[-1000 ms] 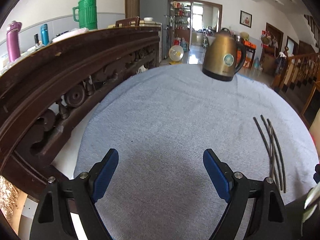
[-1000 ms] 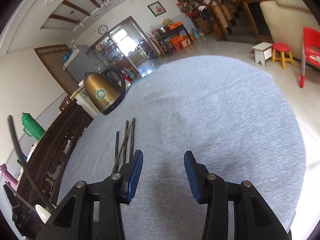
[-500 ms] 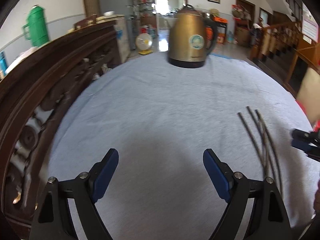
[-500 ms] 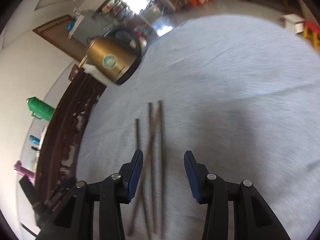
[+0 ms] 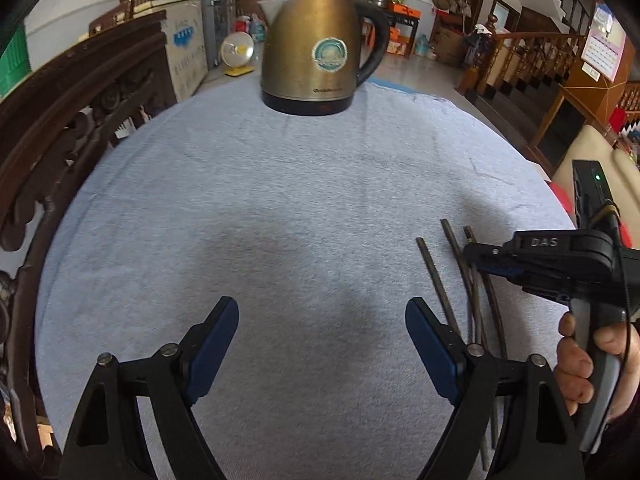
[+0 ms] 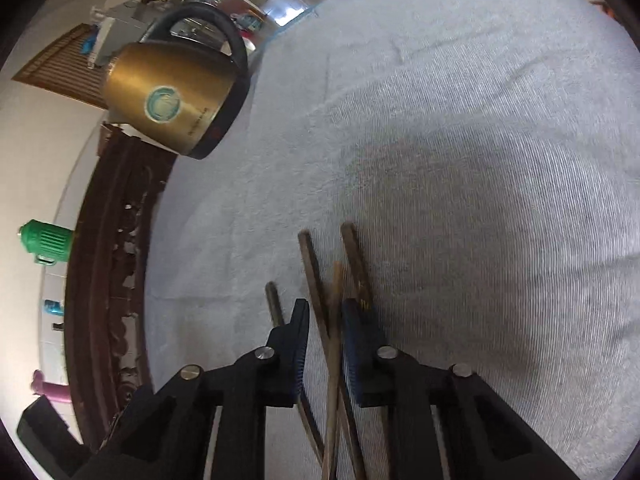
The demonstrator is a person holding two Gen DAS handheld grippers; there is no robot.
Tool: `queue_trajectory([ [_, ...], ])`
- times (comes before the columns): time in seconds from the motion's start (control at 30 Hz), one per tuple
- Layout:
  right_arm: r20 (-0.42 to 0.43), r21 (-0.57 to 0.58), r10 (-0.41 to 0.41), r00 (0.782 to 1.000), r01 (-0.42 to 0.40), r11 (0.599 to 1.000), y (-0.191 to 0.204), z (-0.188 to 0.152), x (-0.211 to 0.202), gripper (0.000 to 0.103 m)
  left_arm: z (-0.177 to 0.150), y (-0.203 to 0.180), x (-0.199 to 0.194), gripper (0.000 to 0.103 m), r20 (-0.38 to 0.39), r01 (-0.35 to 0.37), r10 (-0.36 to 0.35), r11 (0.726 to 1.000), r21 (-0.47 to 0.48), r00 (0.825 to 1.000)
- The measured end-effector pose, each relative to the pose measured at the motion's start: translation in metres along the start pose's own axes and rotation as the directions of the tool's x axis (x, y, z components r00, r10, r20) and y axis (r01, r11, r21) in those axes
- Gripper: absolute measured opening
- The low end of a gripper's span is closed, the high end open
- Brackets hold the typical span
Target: Organize utensils
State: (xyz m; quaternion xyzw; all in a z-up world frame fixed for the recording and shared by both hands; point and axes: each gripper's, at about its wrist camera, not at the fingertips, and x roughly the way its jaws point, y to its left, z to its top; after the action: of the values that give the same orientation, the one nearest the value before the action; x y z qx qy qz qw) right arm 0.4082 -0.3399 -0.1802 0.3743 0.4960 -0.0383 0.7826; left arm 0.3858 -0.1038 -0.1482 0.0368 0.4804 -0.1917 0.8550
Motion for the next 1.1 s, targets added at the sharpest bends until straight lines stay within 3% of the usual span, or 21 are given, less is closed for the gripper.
queue_trajectory([
  [0.07, -0.008, -0.013, 0.002, 1.0, -0.002, 1.0, 0.004, 0.002, 0.003, 0.006, 0.006, -0.005, 0.007, 0.062, -0.024, 0.024, -0.024, 1.0, 0.011, 0.999],
  [0.1, -0.009, -0.019, 0.012, 1.0, -0.012, 1.0, 0.004, 0.001, 0.002, 0.006, 0.009, -0.006, 0.011, 0.06, -0.043, 0.042, -0.042, 0.999, 0.011, 0.998],
  [0.17, 0.025, -0.026, 0.02, 0.999, -0.019, 0.999, 0.0, -0.001, -0.005, 0.007, 0.017, -0.014, 0.022, 0.06, -0.073, 0.083, -0.083, 0.997, 0.001, 0.994],
  [0.27, 0.074, -0.022, 0.112, 0.991, -0.111, 0.994, -0.014, -0.007, -0.02, 0.007, 0.027, -0.032, 0.039, 0.06, -0.119, 0.151, -0.149, 0.988, 0.013, 0.982],
  [0.37, 0.105, -0.028, 0.191, 0.976, -0.189, 0.982, -0.03, -0.013, -0.034, 0.007, 0.033, -0.047, 0.062, 0.06, -0.171, 0.173, -0.171, 0.985, -0.003, 0.97],
  [0.5, 0.163, -0.032, 0.239, 0.957, -0.237, 0.971, -0.052, -0.022, -0.057, 0.007, 0.038, -0.061, 0.09, 0.06, -0.228, 0.185, -0.19, 0.982, -0.046, 0.955],
  [0.53, 0.17, -0.03, 0.244, 0.955, -0.243, 0.97, -0.057, -0.024, -0.061, 0.007, 0.039, -0.066, 0.09, 0.06, -0.197, 0.178, -0.181, 0.984, -0.032, 0.964],
  [0.6, 0.181, -0.025, 0.258, 0.949, -0.257, 0.966, -0.065, -0.028, -0.067, 0.007, 0.04, -0.073, 0.094, 0.059, -0.202, 0.191, -0.189, 0.982, -0.012, 0.961],
  [0.7, 0.191, -0.023, 0.272, 0.943, -0.273, 0.962, -0.07, -0.033, -0.072, 0.007, 0.038, -0.085, 0.095, 0.028, -0.176, 0.142, -0.131, 0.988, 0.052, 0.976],
  [0.73, 0.194, -0.023, 0.278, 0.941, -0.279, 0.96, -0.068, -0.035, -0.073, 0.007, 0.036, -0.09, 0.095, 0.012, -0.174, 0.131, -0.115, 0.988, 0.083, 0.978],
  [0.77, 0.201, -0.026, 0.282, 0.938, -0.282, 0.959, -0.066, -0.036, -0.075, 0.007, 0.035, -0.092, 0.095, 0.009, -0.172, 0.118, -0.1, 0.988, 0.103, 0.98],
  [0.87, 0.22, -0.047, 0.283, 0.933, -0.28, 0.959, -0.06, -0.041, -0.081, 0.007, 0.032, -0.09, 0.092, 0.008, -0.166, 0.1, -0.082, 0.989, 0.104, 0.983],
  [1.1, 0.325, -0.117, 0.29, 0.9, -0.266, 0.957, -0.049, -0.048, -0.127, 0.007, 0.033, -0.063, 0.034, 0.005, -0.008, 0.075, -0.075, 0.995, 0.06, 0.997],
])
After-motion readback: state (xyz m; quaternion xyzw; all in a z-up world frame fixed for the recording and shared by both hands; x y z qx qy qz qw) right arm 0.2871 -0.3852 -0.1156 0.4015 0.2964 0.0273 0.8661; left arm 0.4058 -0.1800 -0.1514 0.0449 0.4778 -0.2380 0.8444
